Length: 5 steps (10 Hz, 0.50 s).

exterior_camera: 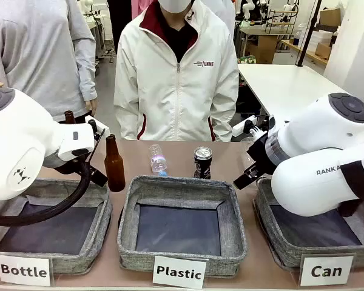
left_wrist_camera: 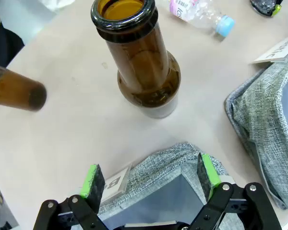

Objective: Sort the can waste into the basket.
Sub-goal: Pick up the can waste from the table and place it in the right Fabric basket.

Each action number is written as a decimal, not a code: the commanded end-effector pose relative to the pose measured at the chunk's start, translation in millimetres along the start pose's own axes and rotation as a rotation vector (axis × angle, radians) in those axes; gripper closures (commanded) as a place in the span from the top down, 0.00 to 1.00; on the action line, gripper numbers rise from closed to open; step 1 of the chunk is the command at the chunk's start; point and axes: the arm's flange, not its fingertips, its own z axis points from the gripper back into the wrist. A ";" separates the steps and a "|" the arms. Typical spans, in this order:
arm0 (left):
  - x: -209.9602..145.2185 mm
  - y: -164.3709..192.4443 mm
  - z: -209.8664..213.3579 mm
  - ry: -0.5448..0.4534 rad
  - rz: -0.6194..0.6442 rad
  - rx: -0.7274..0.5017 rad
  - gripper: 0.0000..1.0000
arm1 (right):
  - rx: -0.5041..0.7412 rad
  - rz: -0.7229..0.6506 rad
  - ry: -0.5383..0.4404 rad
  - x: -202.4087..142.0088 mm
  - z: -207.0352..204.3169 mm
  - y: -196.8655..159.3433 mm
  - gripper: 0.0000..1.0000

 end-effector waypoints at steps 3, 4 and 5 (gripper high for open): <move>0.1 0.0 0.1 0.000 0.000 0.000 1.00 | 0.000 0.000 0.000 0.0 0.0 0.0 1.00; 0.1 0.0 0.1 0.000 0.000 0.000 1.00 | 0.000 0.000 0.000 0.0 0.0 0.0 1.00; 0.1 0.0 0.1 0.000 0.000 0.000 1.00 | 0.000 0.000 0.000 0.0 0.0 0.0 1.00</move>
